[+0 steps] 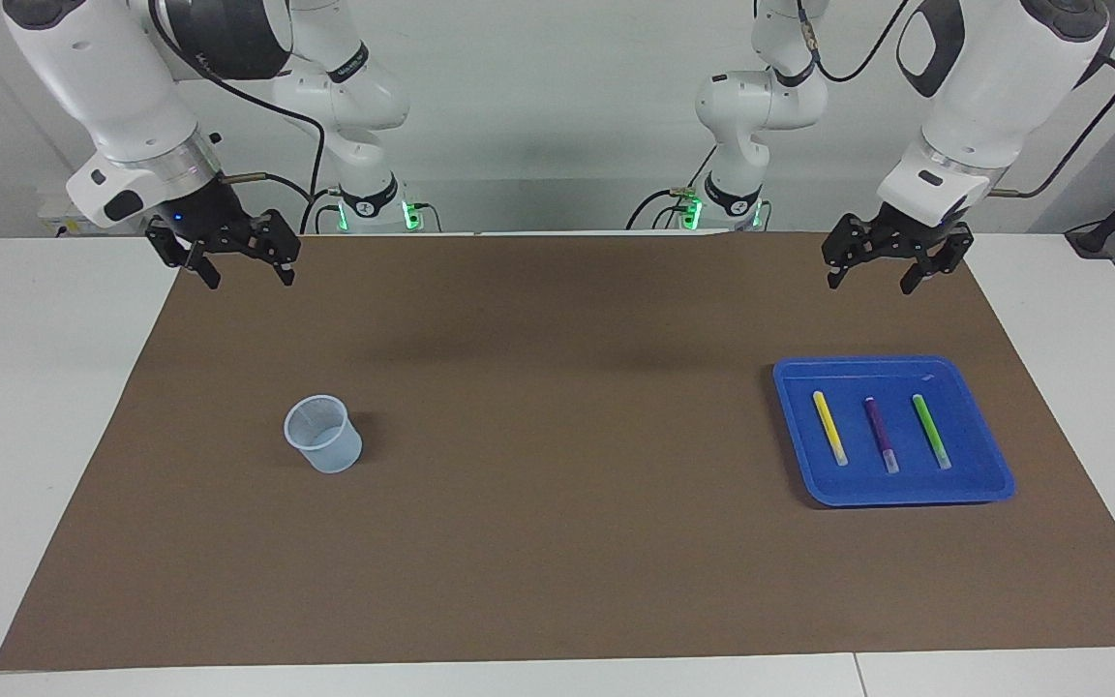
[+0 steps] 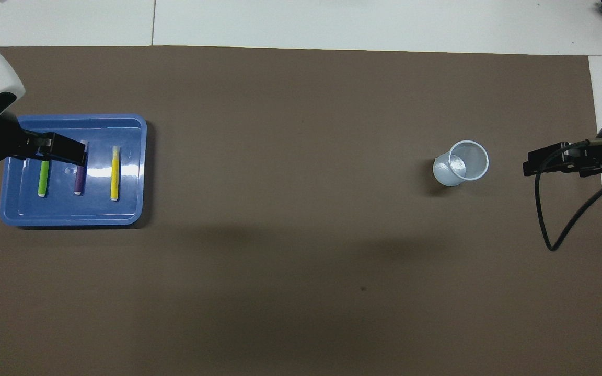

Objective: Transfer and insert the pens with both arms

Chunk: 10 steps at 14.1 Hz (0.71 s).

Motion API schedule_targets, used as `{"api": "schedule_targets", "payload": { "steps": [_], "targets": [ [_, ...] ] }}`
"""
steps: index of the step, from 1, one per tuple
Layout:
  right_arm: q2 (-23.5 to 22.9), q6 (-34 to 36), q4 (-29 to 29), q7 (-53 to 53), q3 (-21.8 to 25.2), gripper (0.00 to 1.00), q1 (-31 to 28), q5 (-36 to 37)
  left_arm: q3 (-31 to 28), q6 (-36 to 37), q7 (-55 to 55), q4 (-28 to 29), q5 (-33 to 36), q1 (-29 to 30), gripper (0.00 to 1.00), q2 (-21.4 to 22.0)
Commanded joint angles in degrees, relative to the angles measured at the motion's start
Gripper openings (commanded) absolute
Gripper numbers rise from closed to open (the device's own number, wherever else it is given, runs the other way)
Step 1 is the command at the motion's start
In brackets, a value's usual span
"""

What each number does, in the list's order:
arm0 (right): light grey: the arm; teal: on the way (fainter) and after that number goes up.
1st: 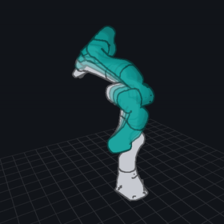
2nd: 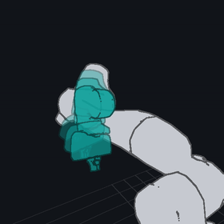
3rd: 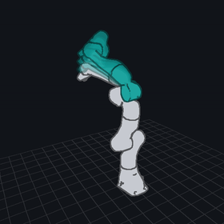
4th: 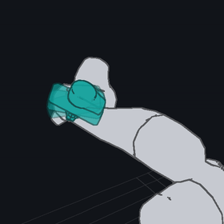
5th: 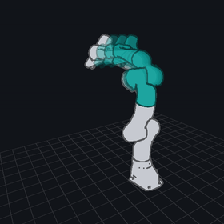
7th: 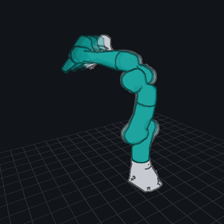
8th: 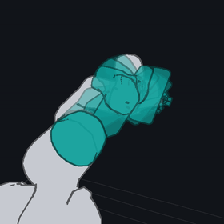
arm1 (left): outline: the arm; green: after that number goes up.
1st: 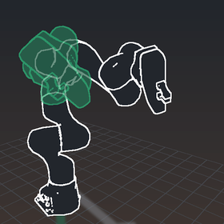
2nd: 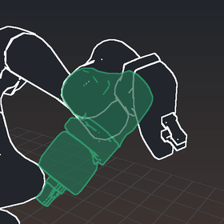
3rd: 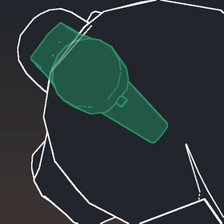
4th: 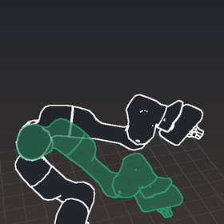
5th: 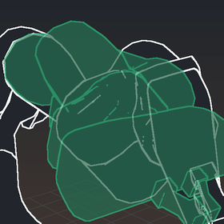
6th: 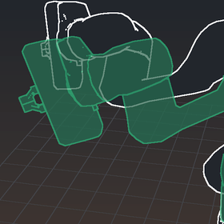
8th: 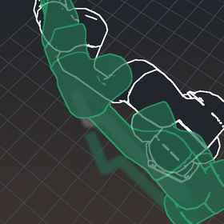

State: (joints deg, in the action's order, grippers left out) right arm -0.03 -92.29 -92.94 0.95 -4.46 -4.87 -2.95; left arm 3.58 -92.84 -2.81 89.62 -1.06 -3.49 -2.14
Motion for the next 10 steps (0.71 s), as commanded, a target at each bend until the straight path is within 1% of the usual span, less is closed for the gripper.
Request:
{"api": "schedule_targets", "payload": {
  "steps": [1, 10],
  "targets": [
    [1.1, -0.3, -1.1, -1.3, -0.3, 1.00, -0.3, 1.0, 0.5, -1.5, 0.4, 2.0, -0.8, 0.7, 1.00, 1.4],
    [1.1, -0.2, -1.1, -1.4, -0.3, 1.00, -0.4, 1.0, 0.5, -1.2, 0.2, 2.3, -0.8, 0.8, 1.00, 1.6]
  ]
}}
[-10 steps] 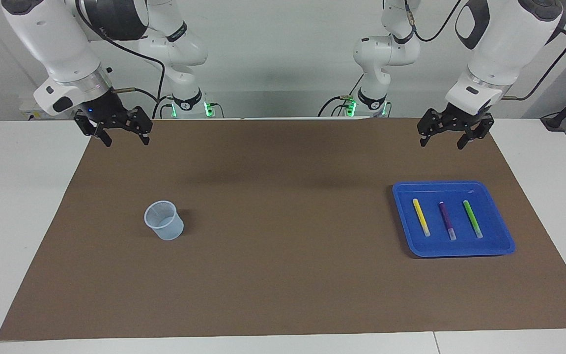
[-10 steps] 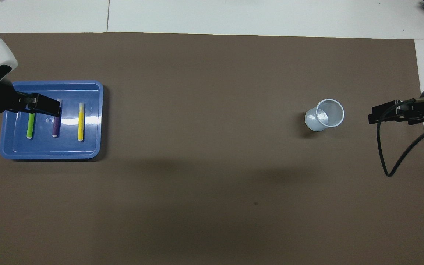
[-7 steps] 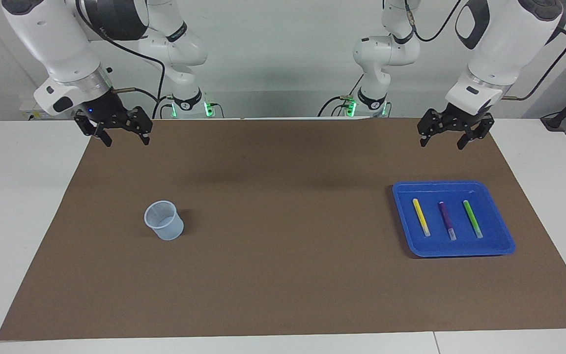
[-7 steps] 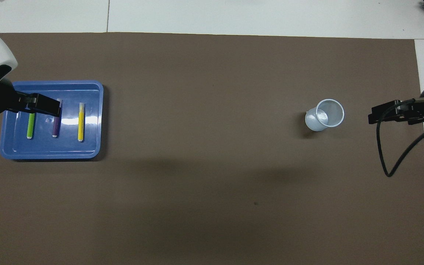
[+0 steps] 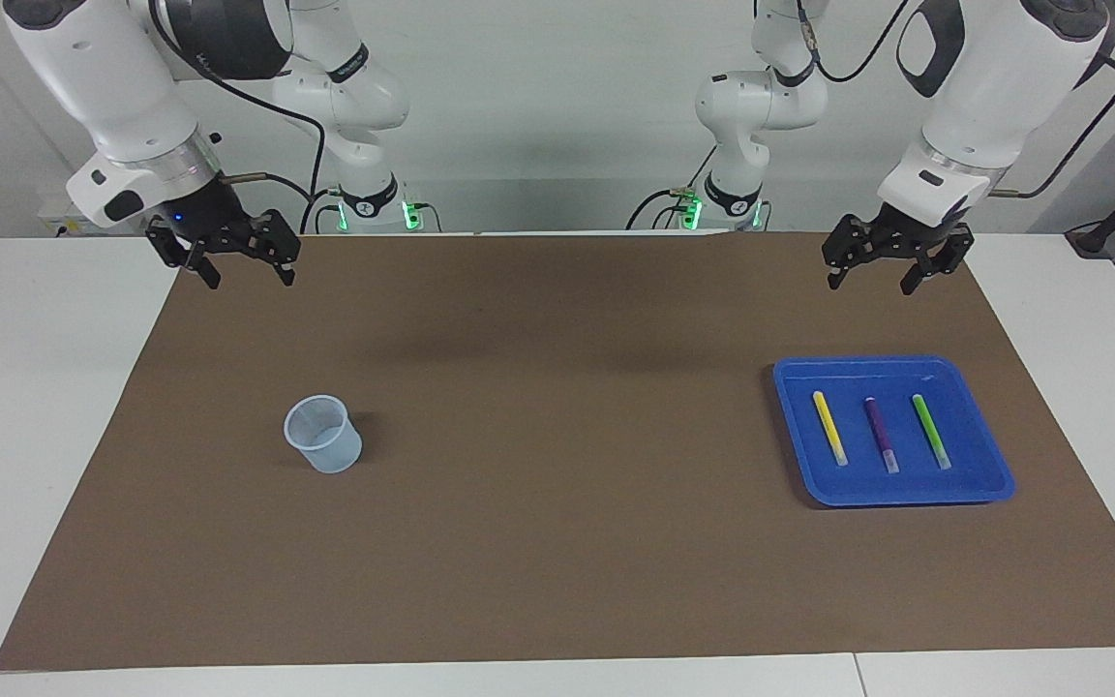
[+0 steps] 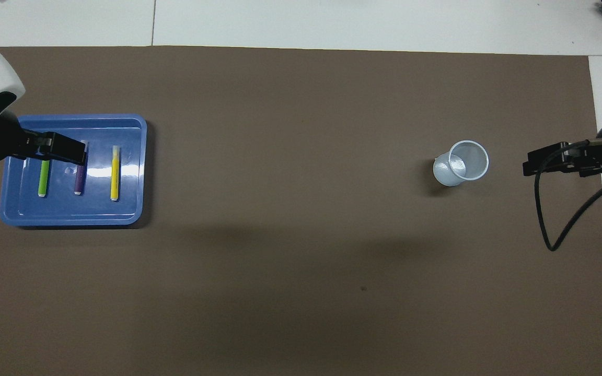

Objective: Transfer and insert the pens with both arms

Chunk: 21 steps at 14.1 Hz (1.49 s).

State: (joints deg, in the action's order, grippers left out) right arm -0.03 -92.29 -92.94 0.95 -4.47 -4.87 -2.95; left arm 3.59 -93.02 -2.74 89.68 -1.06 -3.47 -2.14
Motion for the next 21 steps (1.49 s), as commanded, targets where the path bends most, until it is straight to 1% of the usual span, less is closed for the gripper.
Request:
{"api": "schedule_targets", "payload": {
  "steps": [1, 8, 9, 13, 16, 21],
  "targets": [
    [1.1, -0.2, -1.1, -1.4, -0.3, 1.00, -0.4, 1.0, 0.5, -1.0, 0.0, 2.2, -0.8, 0.7, 1.00, 1.6],
    [1.1, -0.3, -1.1, -1.3, -0.3, 1.00, -0.4, 1.0, 0.2, -0.3, 0.4, 2.3, -0.7, 0.7, 1.00, 1.9],
    [1.1, -0.1, -1.1, -1.2, -0.3, 1.00, -0.4, 1.0, 0.0, -0.5, 0.6, 2.3, 0.2, 0.7, 1.00, 1.8],
    [1.1, -0.6, -1.1, -1.1, -0.3, 1.00, -0.3, 1.0, 0.0, -3.2, 0.5, 4.2, 1.0, 1.5, 1.00, 2.0],
    [1.1, -0.3, -1.1, -1.2, -0.3, 1.00, -0.3, 1.0, 0.1, -7.0, 0.5, 4.1, 1.0, 1.6, 1.00, -0.5],
    [1.1, -0.5, -1.1, -1.1, -0.3, 1.00, -0.3, 1.0, 0.0, -16.8, 0.5, 4.4, 2.5, 2.6, 1.00, -8.2]
  ]
}}
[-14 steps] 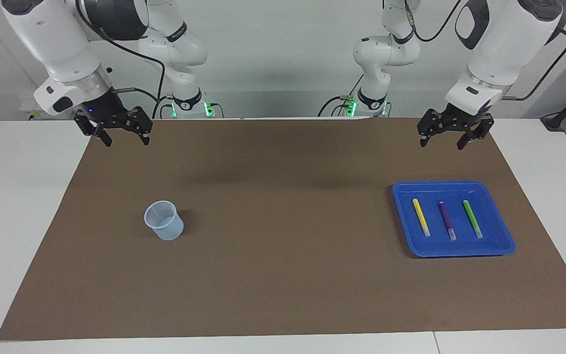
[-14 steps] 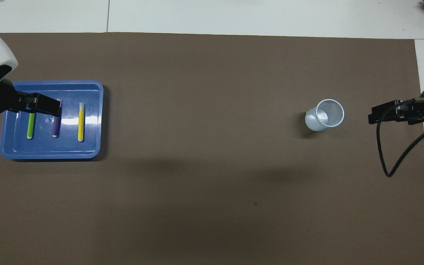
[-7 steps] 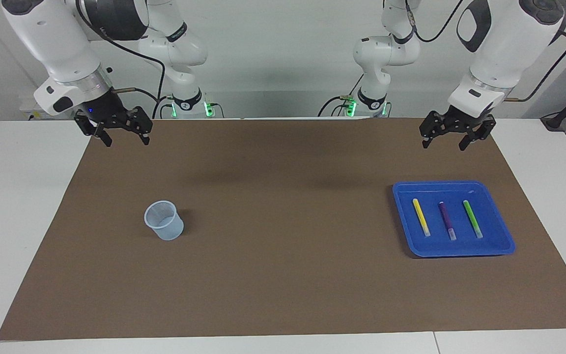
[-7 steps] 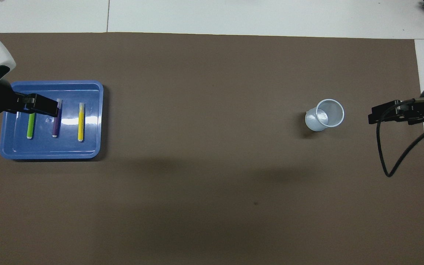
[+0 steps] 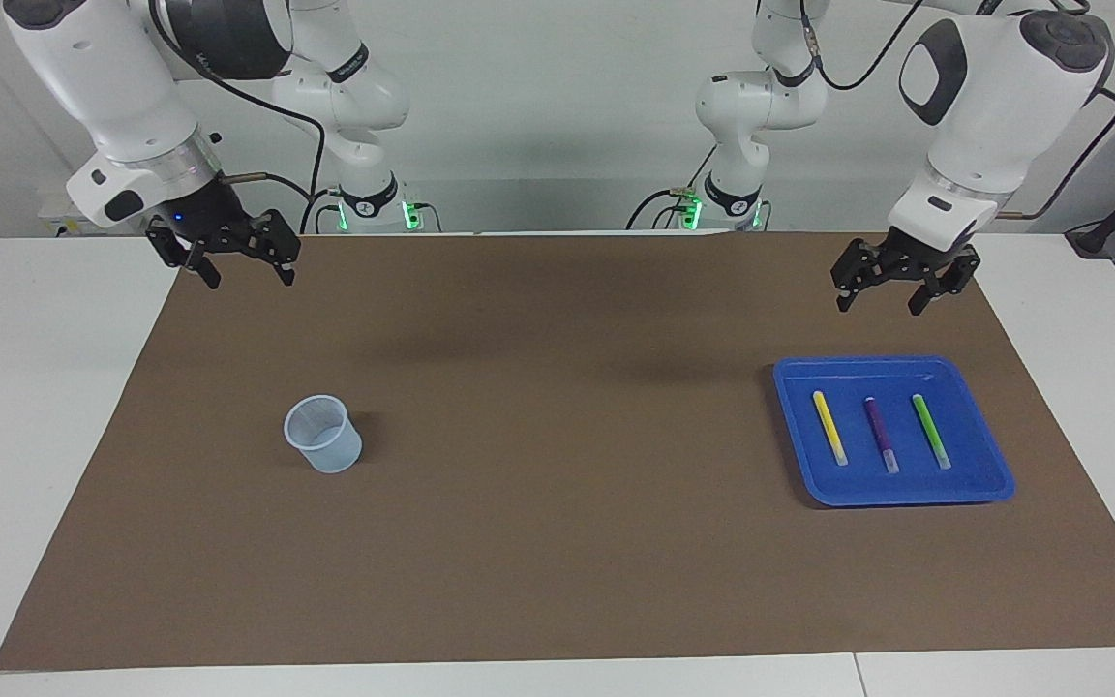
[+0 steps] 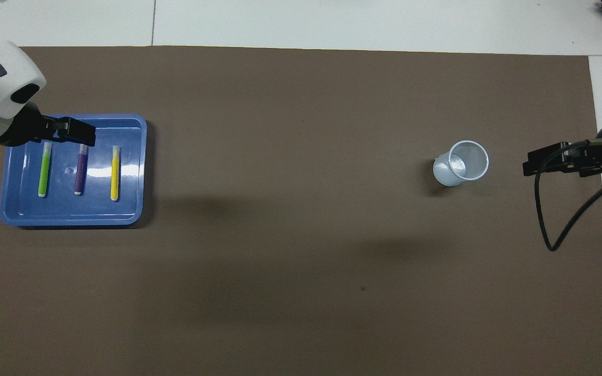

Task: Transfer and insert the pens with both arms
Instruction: 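Lower the left gripper onto the yellow pen and grasp it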

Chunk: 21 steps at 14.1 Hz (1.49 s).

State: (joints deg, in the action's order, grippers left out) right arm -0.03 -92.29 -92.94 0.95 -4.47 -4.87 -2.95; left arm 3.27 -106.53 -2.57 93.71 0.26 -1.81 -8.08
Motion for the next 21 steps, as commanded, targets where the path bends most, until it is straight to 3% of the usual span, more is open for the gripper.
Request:
{"api": "schedule_targets", "payload": {
  "steps": [1, 5, 13, 15, 21],
  "targets": [
    [1.1, -0.4, -1.1, -1.1, -0.3, 1.00, -0.3, 1.0, 0.3, -5.0, 0.2, 0.9, 1.2, 1.5, 1.00, -3.2],
    [1.1, -0.2, -1.1, -1.1, -0.3, 1.00, -0.3, 1.0, 0.2, -11.6, 0.4, 5.5, 1.2, 2.2, 1.00, -5.3],
    [1.1, -0.3, -1.2, -1.1, -0.3, 1.00, -0.3, 1.0, 0.2, -15.8, 4.4, 10.9, 1.2, 3.1, 1.00, -9.1],
    [1.1, -0.3, -1.2, -1.1, -0.3, 1.00, -0.3, 1.0, 0.2, -21.1, 4.7, 14.6, 1.2, 3.6, 1.00, -9.1],
    [1.1, -0.3, -1.2, -1.0, -0.3, 1.00, -0.3, 1.0, 0.2, -24.6, 4.9, 16.9, 1.2, 4.4, 0.92, -10.2]
  ]
}}
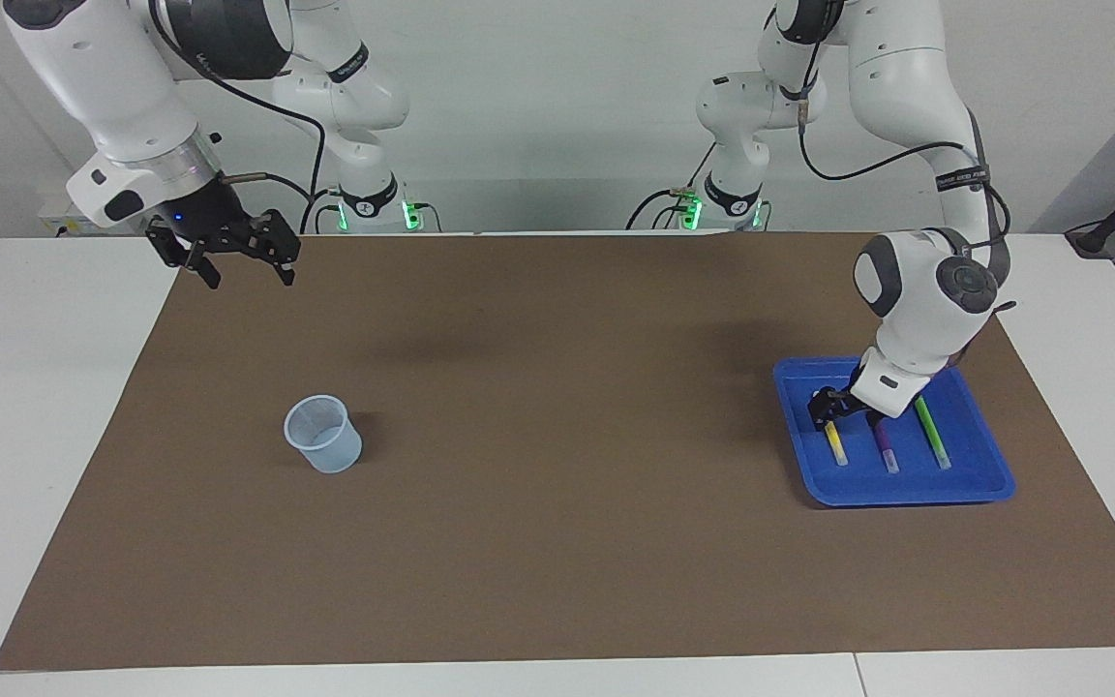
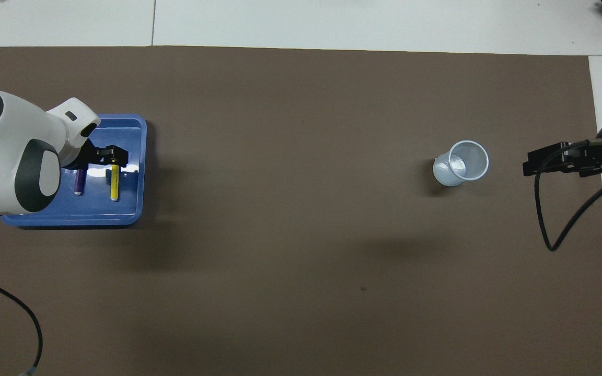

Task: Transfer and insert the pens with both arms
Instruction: 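Lower the left gripper onto the yellow pen and grasp it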

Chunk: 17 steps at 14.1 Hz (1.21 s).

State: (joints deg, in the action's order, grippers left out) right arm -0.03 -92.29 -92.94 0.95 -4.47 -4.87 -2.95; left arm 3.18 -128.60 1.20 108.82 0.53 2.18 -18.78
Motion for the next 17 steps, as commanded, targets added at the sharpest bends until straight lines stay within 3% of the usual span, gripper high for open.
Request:
{"api": "schedule_targets", "payload": {
  "steps": [1, 12, 15, 17],
  "targets": [
    [1.1, -0.3, -1.2, -1.0, -0.3, 1.00, -0.2, 1.0, 0.4, -3.0, 1.2, 2.3, 1.0, 0.5, 0.89, 0.4],
    [1.1, -0.3, -1.2, -1.2, -0.2, 1.00, -1.0, 1.0, 0.4, -6.9, 1.1, 2.5, 1.0, 0.0, 0.84, -2.0],
    [1.1, -0.8, -1.2, -1.0, -0.3, 1.00, -0.9, 1.0, 0.4, -6.8, 1.1, 2.5, 1.0, -0.1, 0.76, -2.0],
    [1.1, -0.8, -1.2, -1.0, -0.3, 1.00, -0.8, 1.0, 0.4, -6.7, 1.1, 2.5, 1.0, -0.2, 0.63, -2.0]
  ]
}}
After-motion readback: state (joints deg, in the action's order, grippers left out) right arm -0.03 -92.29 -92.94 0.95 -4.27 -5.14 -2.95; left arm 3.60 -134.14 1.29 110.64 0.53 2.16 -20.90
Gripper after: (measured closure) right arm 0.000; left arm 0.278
